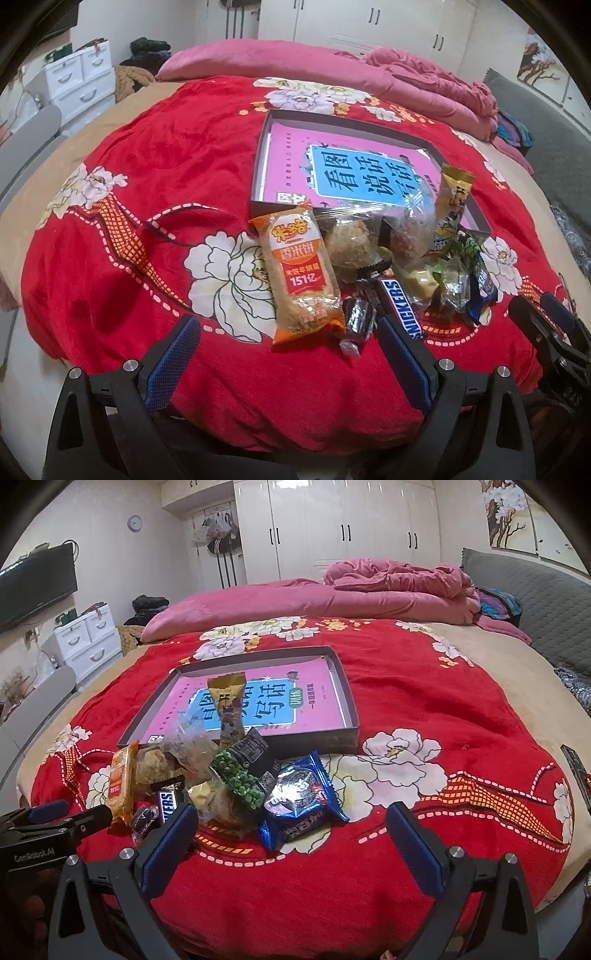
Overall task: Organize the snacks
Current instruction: 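Grasp the orange rice cracker bag with left gripper while right gripper grasps green pea pack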
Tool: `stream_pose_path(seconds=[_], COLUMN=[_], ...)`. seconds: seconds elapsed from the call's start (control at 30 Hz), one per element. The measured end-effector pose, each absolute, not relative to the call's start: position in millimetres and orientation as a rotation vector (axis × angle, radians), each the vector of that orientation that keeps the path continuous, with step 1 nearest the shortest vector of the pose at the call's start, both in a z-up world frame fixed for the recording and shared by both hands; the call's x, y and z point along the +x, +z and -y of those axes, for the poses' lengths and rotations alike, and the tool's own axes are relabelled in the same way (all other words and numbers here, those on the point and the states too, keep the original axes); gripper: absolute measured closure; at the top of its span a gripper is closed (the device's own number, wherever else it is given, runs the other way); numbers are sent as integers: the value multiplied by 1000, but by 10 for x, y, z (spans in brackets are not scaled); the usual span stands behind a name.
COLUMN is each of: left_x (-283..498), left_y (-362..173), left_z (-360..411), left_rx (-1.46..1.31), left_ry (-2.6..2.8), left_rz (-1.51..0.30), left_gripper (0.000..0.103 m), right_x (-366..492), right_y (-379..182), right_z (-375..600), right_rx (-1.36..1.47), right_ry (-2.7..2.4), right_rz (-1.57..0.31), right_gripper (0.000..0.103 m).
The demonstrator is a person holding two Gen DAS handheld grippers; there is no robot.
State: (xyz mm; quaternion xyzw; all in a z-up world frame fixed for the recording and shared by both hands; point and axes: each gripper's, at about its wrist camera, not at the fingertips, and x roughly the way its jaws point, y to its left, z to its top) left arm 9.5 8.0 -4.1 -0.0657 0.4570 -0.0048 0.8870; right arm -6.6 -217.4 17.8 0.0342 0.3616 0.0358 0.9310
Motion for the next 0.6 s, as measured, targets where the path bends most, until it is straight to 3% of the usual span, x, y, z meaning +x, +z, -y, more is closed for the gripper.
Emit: stream_pose_path(seconds=[0.6], left_x=[575], left_y=[-340], left_z=[-242], left_rx=[-306], left_ry=[-18], left_rz=[-1056], left_gripper=[7], right_x=[223], right_y=[118], right_z=[2117], right_rx=[83], right_ry=[89], right_rz=[-767], right_gripper=[0])
